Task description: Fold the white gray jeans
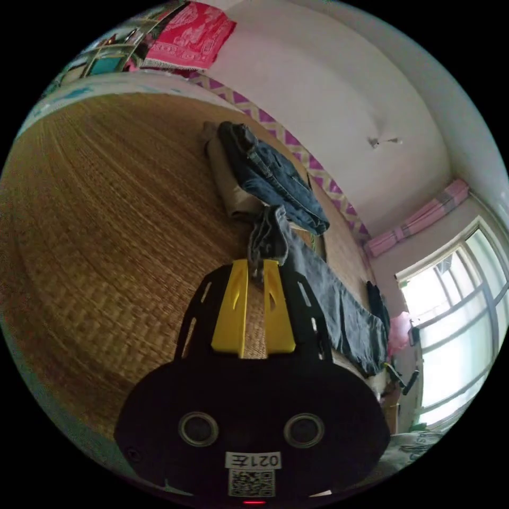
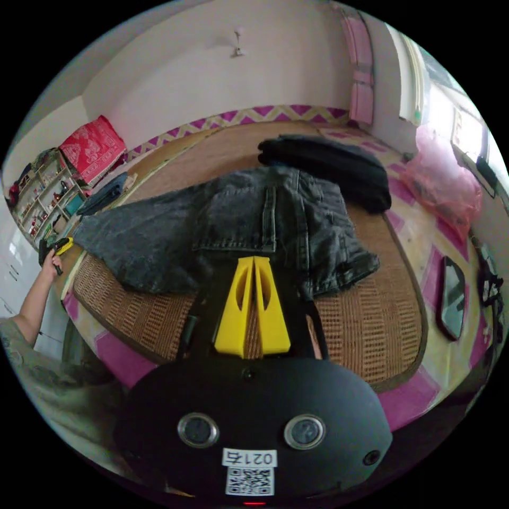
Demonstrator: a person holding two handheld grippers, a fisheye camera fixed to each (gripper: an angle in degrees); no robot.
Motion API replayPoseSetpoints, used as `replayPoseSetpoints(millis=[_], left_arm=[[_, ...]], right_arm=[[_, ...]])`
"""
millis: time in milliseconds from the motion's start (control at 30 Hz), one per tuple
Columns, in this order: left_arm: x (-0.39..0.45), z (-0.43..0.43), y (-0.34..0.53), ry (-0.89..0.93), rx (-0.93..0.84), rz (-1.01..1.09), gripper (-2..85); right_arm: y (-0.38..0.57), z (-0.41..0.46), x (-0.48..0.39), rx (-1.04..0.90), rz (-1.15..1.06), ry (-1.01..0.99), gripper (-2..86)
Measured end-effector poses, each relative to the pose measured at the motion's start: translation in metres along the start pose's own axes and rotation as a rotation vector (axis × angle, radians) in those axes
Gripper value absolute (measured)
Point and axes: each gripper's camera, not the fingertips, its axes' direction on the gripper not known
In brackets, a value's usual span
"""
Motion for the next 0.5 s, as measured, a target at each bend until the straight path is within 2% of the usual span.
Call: replayPoseSetpoints(millis=[67,133,267,400,500], left_arm=[[0.028,-0.027,0.004,-0.105,0.158,0.119,0.0],[0.065,-0.032,0.007,-0.124,0.201,0.286,0.0],[0.145,0.016,0.004,0.112,0.005,0.598,5.1],[0.203,0.089,0.005,0.109,-0.232,0.805,8.7],[0.231,0.124,0.005,0.077,-0.346,0.905,10.2]], right_arm=[[-0.015,-0.008,-0.006,0.056,-0.097,-0.039,-0.8],[-0.038,-0.006,-0.012,0.08,-0.204,-0.058,-0.5],[-0.1,0.034,-0.027,0.032,-0.494,0.036,3.8],[-0.158,0.094,-0.026,-0.196,-0.673,0.008,8.7],[-0.187,0.115,-0.017,-0.259,-0.699,-0.006,11.3]])
